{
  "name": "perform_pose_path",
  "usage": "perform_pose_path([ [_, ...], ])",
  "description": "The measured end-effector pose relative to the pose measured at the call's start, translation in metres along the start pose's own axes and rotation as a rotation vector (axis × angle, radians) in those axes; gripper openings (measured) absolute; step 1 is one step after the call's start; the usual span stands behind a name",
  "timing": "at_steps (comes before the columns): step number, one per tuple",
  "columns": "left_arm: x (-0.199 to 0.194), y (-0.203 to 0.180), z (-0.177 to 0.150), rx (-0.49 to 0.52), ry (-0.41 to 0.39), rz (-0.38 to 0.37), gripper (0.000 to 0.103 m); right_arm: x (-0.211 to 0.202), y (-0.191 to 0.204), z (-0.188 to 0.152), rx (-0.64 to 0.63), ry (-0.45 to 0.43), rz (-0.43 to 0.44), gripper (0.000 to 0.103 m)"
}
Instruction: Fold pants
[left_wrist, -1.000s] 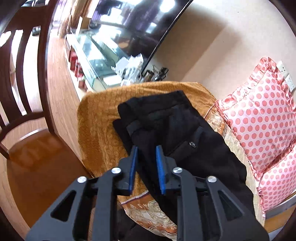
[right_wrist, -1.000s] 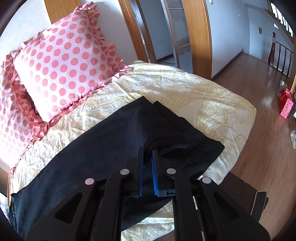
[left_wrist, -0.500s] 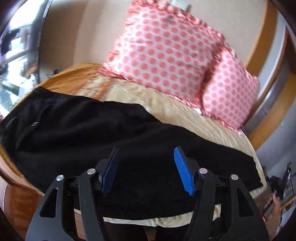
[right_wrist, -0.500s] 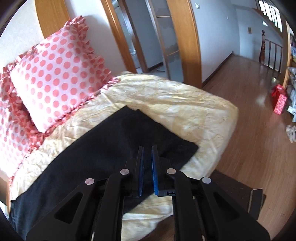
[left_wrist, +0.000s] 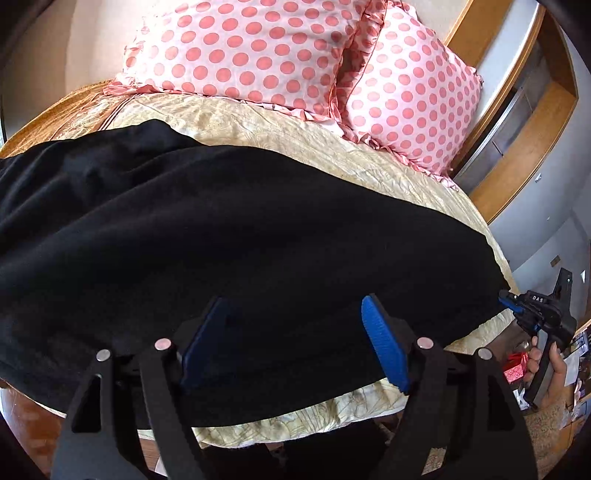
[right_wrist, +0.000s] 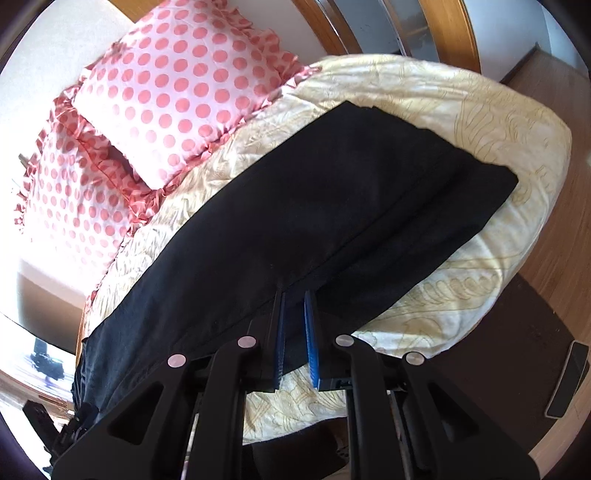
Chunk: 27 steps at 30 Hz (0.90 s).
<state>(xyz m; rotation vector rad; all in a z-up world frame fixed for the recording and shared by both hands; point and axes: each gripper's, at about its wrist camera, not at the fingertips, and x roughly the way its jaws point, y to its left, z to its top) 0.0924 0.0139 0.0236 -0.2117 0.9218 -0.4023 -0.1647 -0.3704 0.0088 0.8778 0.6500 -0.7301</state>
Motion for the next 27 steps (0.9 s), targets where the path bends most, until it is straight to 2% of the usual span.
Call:
perform_pose_path([
  [2, 0.001, -0.004, -0.003, 0.016, -0.004, 0.018, 0.077, 0.004, -0.002, 0.002, 0.027, 0.018, 0.0, 0.013],
  [3, 0.001, -0.004, -0.004, 0.023, -0.004, 0.025, 0.078, 0.005, -0.004, 0.001, 0.044, 0.026, 0.003, 0.025],
  [4, 0.002, -0.005, -0.003, 0.026, -0.004, 0.029, 0.078, 0.005, -0.006, 0.001, 0.061, 0.027, 0.024, 0.047],
  [5, 0.002, -0.005, -0.003, 0.028, -0.005, 0.032, 0.078, 0.003, -0.006, 0.001, 0.073, 0.022, 0.063, 0.054],
  [6, 0.002, -0.007, -0.003, 0.03, -0.006, 0.033, 0.078, 0.002, -0.006, 0.001, 0.073, 0.014, 0.061, 0.062],
  [8, 0.003, -0.007, -0.002, 0.035, -0.005, 0.038, 0.079, -0.003, -0.002, 0.003, 0.047, -0.027, 0.003, 0.063],
  [11, 0.005, -0.009, -0.002, 0.047, -0.009, 0.048, 0.079, -0.002, -0.012, 0.009, 0.088, -0.035, 0.009, 0.062],
  [17, 0.007, -0.01, -0.003, 0.057, -0.002, 0.052, 0.079, 0.01, -0.022, 0.019, 0.142, -0.061, 0.048, 0.054],
  [20, 0.008, -0.009, -0.003, 0.048, 0.002, 0.052, 0.079, 0.015, -0.03, 0.02, 0.173, -0.084, 0.076, 0.04],
  [24, 0.01, -0.008, -0.002, 0.041, 0.007, 0.05, 0.08, 0.021, -0.038, 0.021, 0.187, -0.11, 0.099, 0.009],
  [25, 0.01, -0.009, -0.002, 0.043, 0.008, 0.051, 0.08, 0.021, -0.042, 0.021, 0.205, -0.114, 0.123, 0.004],
  [27, 0.009, -0.008, -0.002, 0.042, 0.007, 0.051, 0.08, 0.016, -0.045, 0.02, 0.22, -0.136, 0.162, 0.003],
])
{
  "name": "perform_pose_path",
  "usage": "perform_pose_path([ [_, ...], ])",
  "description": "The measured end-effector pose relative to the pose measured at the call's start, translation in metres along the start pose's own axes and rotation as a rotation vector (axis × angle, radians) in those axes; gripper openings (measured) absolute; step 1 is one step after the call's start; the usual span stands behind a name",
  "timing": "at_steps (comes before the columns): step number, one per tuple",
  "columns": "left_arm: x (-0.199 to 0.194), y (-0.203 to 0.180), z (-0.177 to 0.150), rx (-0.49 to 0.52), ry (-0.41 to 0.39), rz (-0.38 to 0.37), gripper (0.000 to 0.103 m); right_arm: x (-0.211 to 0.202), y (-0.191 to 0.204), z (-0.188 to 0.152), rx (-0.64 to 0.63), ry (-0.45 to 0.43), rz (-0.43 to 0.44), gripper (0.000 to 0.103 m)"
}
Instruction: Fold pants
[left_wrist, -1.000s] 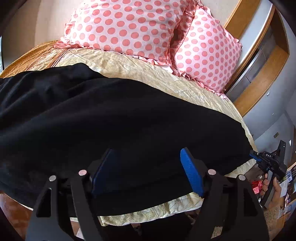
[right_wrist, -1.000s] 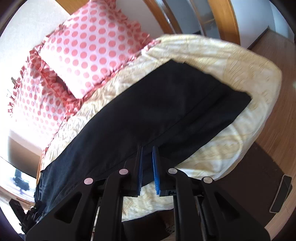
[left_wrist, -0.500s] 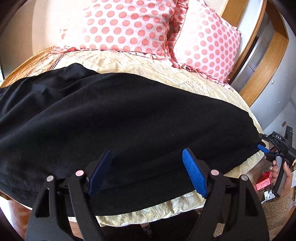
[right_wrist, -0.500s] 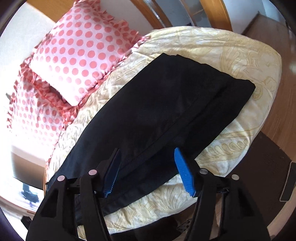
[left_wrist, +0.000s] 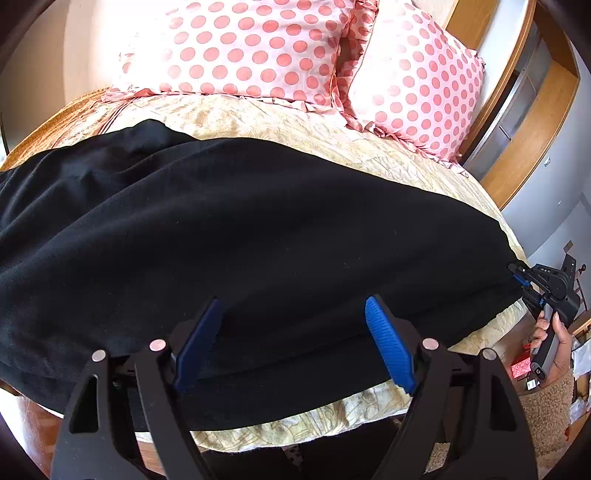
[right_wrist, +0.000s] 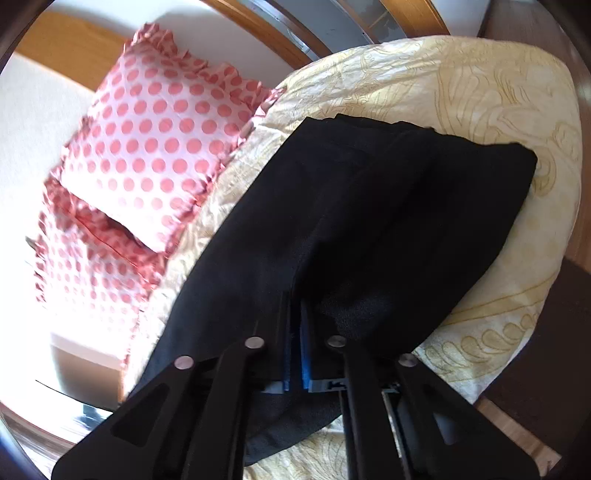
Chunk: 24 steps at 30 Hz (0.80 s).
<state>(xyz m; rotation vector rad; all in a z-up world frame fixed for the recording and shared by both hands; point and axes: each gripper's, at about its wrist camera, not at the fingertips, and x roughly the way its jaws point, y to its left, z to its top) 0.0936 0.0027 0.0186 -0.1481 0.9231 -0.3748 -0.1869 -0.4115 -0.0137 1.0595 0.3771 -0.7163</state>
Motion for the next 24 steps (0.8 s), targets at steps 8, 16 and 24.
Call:
perform_pose_path([
  [8, -0.011, 0.003, 0.004, -0.016, -0.031, -0.008, 0.08, -0.051, 0.015, -0.001, -0.029, -0.105, 0.07, 0.003],
  [16, -0.012, 0.005, 0.003, -0.026, -0.033, -0.023, 0.082, -0.043, -0.006, -0.014, -0.01, -0.048, -0.084, 0.003],
  [24, -0.001, 0.009, -0.008, -0.03, 0.013, -0.022, 0.082, -0.035, -0.006, -0.013, -0.05, 0.009, -0.165, 0.029],
])
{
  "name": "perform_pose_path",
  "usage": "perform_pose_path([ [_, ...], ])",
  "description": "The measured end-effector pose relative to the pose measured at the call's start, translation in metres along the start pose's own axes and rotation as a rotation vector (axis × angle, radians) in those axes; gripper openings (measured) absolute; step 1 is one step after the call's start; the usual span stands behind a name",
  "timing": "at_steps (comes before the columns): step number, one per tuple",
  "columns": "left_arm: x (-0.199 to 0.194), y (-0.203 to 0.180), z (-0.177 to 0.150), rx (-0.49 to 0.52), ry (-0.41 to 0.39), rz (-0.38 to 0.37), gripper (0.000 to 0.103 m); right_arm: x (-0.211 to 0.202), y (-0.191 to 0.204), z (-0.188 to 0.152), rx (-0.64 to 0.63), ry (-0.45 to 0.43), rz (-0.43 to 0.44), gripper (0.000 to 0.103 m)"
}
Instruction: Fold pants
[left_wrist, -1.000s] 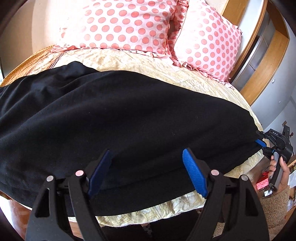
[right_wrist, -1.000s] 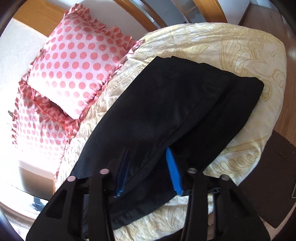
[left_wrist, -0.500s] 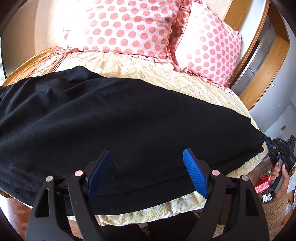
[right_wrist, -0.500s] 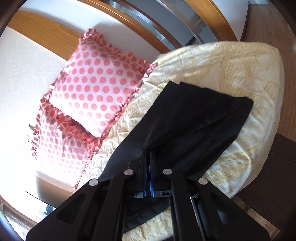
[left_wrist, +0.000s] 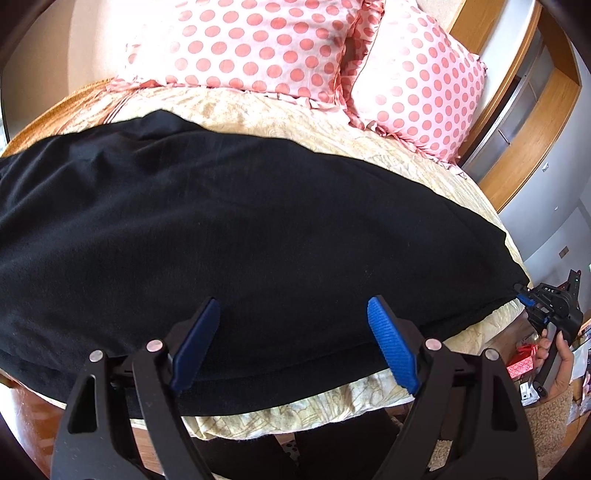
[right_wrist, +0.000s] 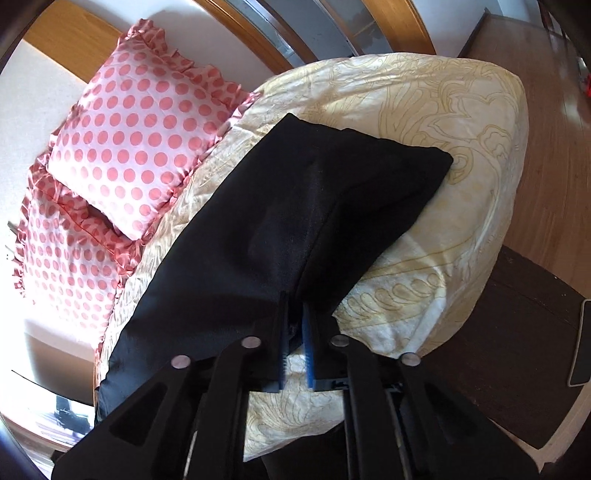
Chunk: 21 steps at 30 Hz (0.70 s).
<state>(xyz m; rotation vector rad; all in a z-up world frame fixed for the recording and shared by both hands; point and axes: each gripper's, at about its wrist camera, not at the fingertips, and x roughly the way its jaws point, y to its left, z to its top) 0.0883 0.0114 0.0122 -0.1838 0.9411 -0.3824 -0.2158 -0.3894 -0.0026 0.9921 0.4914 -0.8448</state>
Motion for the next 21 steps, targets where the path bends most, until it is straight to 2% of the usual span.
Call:
perform_pose_path([
  [1, 0.001, 0.0, -0.001, -0.001, 0.002, -0.001, 0.082, -0.006, -0.001, 0.001, -0.003, -0.021, -0.013, 0.052],
  [2, 0.001, 0.0, -0.002, 0.001, 0.002, 0.0, 0.082, -0.013, -0.001, 0.002, -0.008, -0.057, -0.034, 0.061],
  [3, 0.002, 0.0, -0.002, 0.004, 0.001, 0.001, 0.083, -0.021, -0.001, 0.004, -0.019, -0.092, -0.052, 0.064],
  [5, 0.002, 0.0, -0.002, 0.005, 0.001, -0.002, 0.084, -0.032, -0.003, 0.011, -0.034, -0.148, -0.083, 0.063],
  [7, 0.003, 0.0, -0.001, 0.003, 0.002, -0.002, 0.085, -0.033, -0.01, 0.022, -0.008, -0.155, -0.068, 0.06],
  [9, 0.002, 0.0, -0.002, 0.002, 0.001, -0.002, 0.085, -0.028, -0.018, 0.032, 0.039, -0.124, -0.022, 0.055],
  [13, 0.003, 0.0, -0.002, 0.002, 0.001, 0.002, 0.086, -0.013, -0.028, 0.036, 0.113, -0.058, 0.06, 0.053],
  [18, 0.004, -0.001, 0.0, 0.004, 0.006, 0.004, 0.086, -0.002, -0.021, 0.041, 0.106, -0.048, 0.085, 0.053],
  [20, 0.004, -0.001, 0.001, 0.005, 0.005, 0.004, 0.086, 0.007, -0.021, 0.046, 0.106, -0.04, 0.064, 0.053],
  [21, 0.004, -0.001, 0.0, 0.004, 0.005, 0.004, 0.086, 0.012, -0.022, 0.05, 0.105, -0.042, 0.044, 0.05],
])
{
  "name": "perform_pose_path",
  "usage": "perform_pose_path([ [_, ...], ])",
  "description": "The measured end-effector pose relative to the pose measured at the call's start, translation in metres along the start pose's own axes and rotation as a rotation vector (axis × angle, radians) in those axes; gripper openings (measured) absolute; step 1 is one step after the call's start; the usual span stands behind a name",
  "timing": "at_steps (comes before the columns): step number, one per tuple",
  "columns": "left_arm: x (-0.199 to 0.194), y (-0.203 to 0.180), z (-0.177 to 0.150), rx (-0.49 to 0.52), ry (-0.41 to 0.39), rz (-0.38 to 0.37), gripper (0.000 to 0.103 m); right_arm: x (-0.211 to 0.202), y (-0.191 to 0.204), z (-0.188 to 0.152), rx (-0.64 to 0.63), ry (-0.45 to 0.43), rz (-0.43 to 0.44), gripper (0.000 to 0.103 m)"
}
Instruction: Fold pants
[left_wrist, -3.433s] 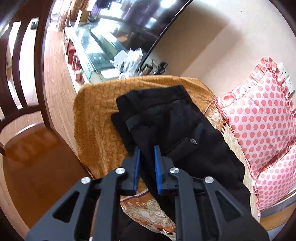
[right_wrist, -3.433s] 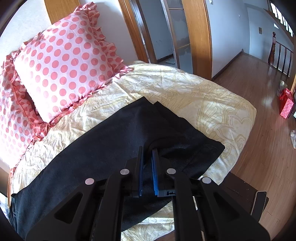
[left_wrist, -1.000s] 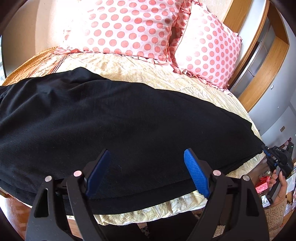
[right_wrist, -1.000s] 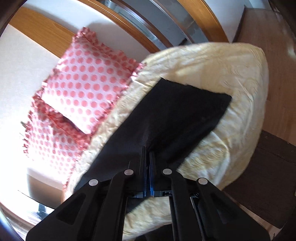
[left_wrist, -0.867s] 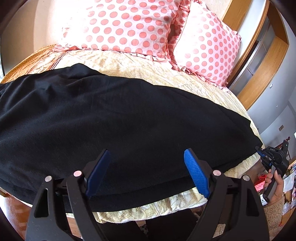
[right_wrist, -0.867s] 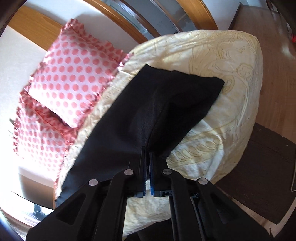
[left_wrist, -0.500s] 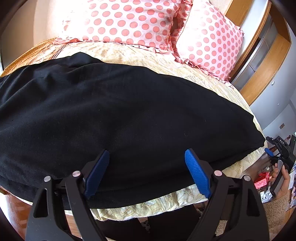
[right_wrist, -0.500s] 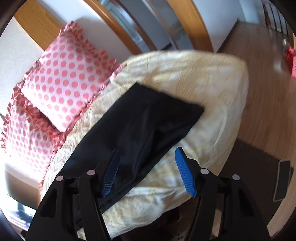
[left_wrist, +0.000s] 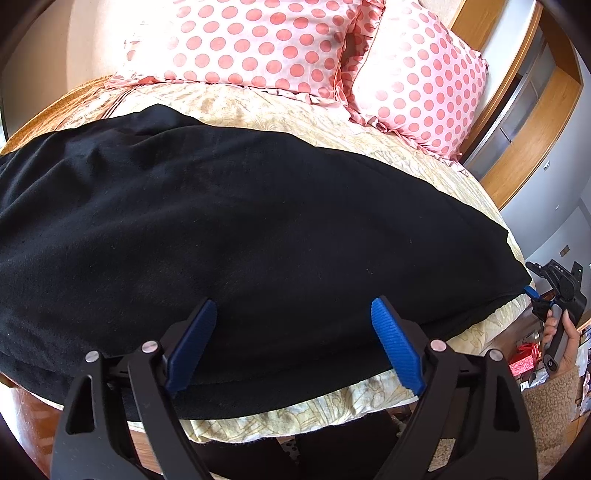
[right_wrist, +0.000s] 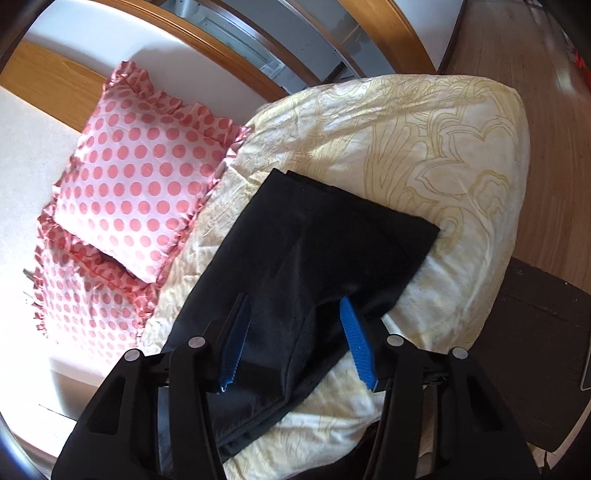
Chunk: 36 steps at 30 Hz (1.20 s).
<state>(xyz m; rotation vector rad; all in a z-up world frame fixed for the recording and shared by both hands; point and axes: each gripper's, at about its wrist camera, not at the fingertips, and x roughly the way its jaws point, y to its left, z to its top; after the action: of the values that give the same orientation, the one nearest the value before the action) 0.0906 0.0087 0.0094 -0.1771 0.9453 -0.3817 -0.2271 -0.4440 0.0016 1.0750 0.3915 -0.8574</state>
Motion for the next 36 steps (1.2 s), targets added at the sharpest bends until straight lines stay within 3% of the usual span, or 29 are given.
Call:
perform_pose_path([
  [1, 0.0, 0.0, 0.0, 0.001, 0.0, 0.0, 0.086, 0.003, 0.001, 0.004, -0.017, -0.011, -0.026, 0.033],
  [3, 0.0, 0.0, 0.0, 0.001, 0.001, 0.0, 0.086, 0.0, 0.011, 0.011, -0.113, -0.08, -0.116, 0.011],
  [4, 0.0, 0.0, 0.0, 0.0, 0.0, -0.001, 0.086, -0.004, 0.017, 0.012, -0.167, -0.118, -0.14, 0.008],
  [8, 0.0, -0.001, 0.0, 0.001, -0.005, -0.005, 0.086, -0.016, 0.036, 0.008, -0.325, -0.214, -0.226, 0.008],
  [11, 0.0, -0.001, 0.0, 0.007, -0.006, -0.004, 0.086, 0.003, 0.01, 0.004, -0.255, -0.104, -0.292, 0.008],
  [12, 0.001, -0.001, 0.0, 0.013, -0.005, -0.002, 0.086, 0.003, 0.006, 0.002, -0.251, -0.11, -0.282, 0.007],
  [14, 0.001, -0.003, 0.0, 0.023, -0.002, 0.003, 0.086, -0.003, 0.008, -0.002, -0.28, -0.107, -0.316, 0.008],
  [15, 0.001, -0.003, 0.0, 0.03, -0.002, 0.006, 0.086, -0.006, 0.01, -0.003, -0.279, -0.107, -0.328, 0.015],
  [17, 0.001, -0.005, 0.0, 0.042, -0.006, 0.012, 0.086, -0.018, 0.013, -0.003, -0.271, -0.125, -0.331, 0.048],
  [18, 0.0, -0.006, 0.0, 0.047, -0.01, 0.014, 0.086, -0.024, 0.013, -0.002, -0.263, -0.142, -0.324, 0.071],
  [19, 0.0, -0.007, -0.001, 0.05, -0.011, 0.013, 0.086, -0.03, 0.014, -0.001, -0.257, -0.161, -0.318, 0.074],
  [22, 0.001, -0.009, -0.001, 0.056, -0.009, 0.006, 0.086, -0.035, 0.01, 0.007, -0.222, -0.162, -0.309, 0.07],
  [24, 0.0, -0.01, -0.002, 0.063, -0.011, 0.002, 0.086, -0.032, 0.001, 0.012, -0.173, -0.129, -0.3, 0.063],
  [27, -0.002, -0.009, -0.002, 0.062, -0.014, -0.003, 0.086, -0.023, -0.009, 0.014, -0.117, -0.088, -0.302, 0.062],
  [30, -0.003, -0.007, -0.003, 0.059, -0.014, 0.001, 0.086, -0.021, -0.009, 0.013, -0.118, -0.089, -0.3, 0.06],
  [32, -0.002, -0.006, -0.003, 0.057, -0.013, 0.001, 0.086, -0.018, -0.008, 0.012, -0.12, -0.072, -0.265, 0.052],
  [36, -0.002, -0.005, -0.003, 0.054, -0.011, -0.003, 0.087, -0.017, -0.005, 0.01, -0.132, -0.084, -0.291, 0.048],
])
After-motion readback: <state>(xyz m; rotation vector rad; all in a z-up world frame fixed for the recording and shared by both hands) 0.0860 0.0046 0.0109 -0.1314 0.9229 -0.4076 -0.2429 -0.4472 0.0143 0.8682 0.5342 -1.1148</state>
